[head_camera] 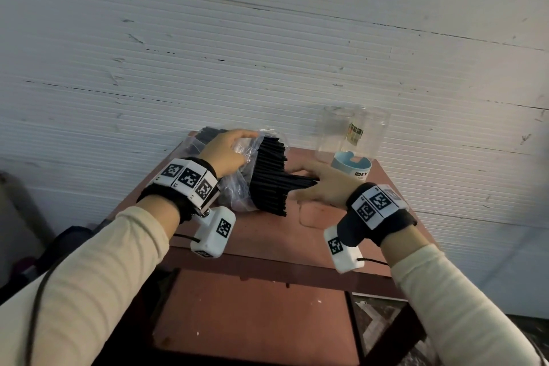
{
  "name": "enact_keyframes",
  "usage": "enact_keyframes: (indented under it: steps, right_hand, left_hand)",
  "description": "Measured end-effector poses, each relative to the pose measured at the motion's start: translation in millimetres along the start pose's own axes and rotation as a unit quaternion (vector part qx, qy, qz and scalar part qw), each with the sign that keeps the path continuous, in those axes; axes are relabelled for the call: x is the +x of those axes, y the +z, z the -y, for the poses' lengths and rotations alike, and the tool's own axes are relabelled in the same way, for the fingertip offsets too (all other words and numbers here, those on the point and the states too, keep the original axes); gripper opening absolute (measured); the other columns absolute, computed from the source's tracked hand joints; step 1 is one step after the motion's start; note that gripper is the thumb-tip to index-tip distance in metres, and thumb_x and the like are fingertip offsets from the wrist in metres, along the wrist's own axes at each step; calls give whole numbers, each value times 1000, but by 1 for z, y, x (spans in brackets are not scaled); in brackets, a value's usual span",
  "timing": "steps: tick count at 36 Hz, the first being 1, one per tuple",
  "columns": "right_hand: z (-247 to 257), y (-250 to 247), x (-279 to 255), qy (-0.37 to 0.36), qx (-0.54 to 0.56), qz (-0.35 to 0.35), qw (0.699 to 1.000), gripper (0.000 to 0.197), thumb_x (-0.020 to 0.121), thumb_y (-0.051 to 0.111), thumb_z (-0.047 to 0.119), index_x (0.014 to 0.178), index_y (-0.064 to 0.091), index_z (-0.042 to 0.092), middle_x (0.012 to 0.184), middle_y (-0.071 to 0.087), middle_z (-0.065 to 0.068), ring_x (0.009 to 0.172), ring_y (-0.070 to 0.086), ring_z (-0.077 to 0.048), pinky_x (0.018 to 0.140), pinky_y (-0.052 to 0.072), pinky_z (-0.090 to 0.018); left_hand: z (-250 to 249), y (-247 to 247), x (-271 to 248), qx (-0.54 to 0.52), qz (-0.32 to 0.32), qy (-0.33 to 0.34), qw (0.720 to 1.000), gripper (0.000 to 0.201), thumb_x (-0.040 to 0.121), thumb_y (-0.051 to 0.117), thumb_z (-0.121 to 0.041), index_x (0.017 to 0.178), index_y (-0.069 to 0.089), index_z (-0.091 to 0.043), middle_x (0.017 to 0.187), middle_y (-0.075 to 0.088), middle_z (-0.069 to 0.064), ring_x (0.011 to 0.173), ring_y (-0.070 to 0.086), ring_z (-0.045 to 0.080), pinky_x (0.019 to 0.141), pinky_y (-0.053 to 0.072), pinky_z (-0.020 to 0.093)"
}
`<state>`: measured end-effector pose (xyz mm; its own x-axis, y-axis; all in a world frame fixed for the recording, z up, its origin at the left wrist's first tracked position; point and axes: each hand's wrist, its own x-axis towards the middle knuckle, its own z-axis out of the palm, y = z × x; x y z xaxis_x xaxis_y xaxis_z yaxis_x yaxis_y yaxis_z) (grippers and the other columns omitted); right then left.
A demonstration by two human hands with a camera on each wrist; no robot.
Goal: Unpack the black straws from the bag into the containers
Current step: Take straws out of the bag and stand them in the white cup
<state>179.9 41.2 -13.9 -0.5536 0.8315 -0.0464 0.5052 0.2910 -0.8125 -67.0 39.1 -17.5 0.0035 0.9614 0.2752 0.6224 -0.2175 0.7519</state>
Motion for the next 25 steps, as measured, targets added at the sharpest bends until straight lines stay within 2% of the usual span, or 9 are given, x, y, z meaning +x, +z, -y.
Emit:
enact_keyframes:
  steps: [2, 4, 7, 10, 12, 16, 19, 22, 25]
  right_hand:
    - [-2, 0, 6, -22, -18, -33, 999, 39, 83, 74, 16, 120, 62, 19, 103, 72, -12, 90, 70, -22, 90, 56, -35]
    - [-3, -1, 9, -40, 1, -66, 997, 31, 84, 73, 13, 115, 66, 16, 103, 72, -12, 96, 69, -27, 93, 54, -43]
    - [0, -1, 10, -62, 18, -79, 995, 33, 85, 71, 10, 118, 66, 13, 109, 71, -8, 103, 68, -24, 93, 53, -33]
    - [5, 4, 9, -69, 37, -59, 995, 38, 86, 72, 15, 123, 64, 16, 116, 69, -5, 103, 67, -14, 90, 53, -24]
    - [7, 8, 12, -71, 45, -68, 994, 33, 87, 69, 11, 120, 66, 10, 115, 68, -8, 95, 67, -7, 78, 52, -13]
    - [8, 12, 18, -73, 73, -97, 990, 27, 89, 65, 3, 115, 67, 0, 112, 68, -17, 88, 66, -9, 71, 51, -11]
    - [6, 10, 18, -71, 76, -107, 989, 20, 88, 67, 5, 105, 72, 12, 109, 70, -14, 97, 69, -20, 84, 56, -24]
    - [2, 4, 13, -71, 61, -102, 990, 20, 88, 67, 7, 101, 72, 22, 108, 72, -10, 103, 68, -23, 96, 53, -37]
    - [1, -2, 5, -65, 82, -105, 989, 22, 89, 64, 3, 110, 69, 5, 105, 71, -15, 98, 68, -28, 90, 55, -30]
  left_hand:
    - [-1, -1, -2, 8, -4, 2, 1000, 63, 86, 57, 6, 127, 55, -41, 149, 44, -6, 103, 51, 2, 59, 44, 4]
    - [-3, -1, -5, 9, -8, 3, 1000, 62, 87, 58, 5, 130, 55, -38, 150, 43, -6, 103, 50, 2, 60, 44, 6]
    - [-4, 0, -7, 16, -14, 9, 1000, 63, 87, 58, 4, 131, 53, -41, 151, 43, -5, 77, 48, -6, 66, 43, 17]
    - [-6, 1, -9, 18, -25, 4, 1000, 64, 87, 58, 4, 131, 52, -42, 148, 46, -1, 74, 48, -7, 69, 53, 32]
    - [-8, 2, -11, 19, -30, 1, 999, 66, 86, 58, 4, 131, 52, -44, 146, 48, 0, 75, 53, -2, 74, 55, 37]
    - [-10, 1, -13, 25, -31, 15, 999, 69, 84, 58, 4, 132, 50, -45, 147, 47, -6, 102, 61, 17, 89, 52, 40]
    - [-12, 0, -15, 31, -35, 24, 999, 67, 86, 58, 3, 137, 49, -39, 147, 48, -7, 125, 53, 17, 102, 46, 32]
    - [-18, 0, -18, 70, -49, 42, 995, 66, 86, 59, 3, 141, 47, -33, 146, 48, -2, 131, 48, 18, 102, 37, 22]
    - [-32, 4, -21, 128, -58, 79, 987, 63, 88, 58, 2, 144, 44, -23, 152, 38, 9, 142, 33, 24, 110, 25, 25]
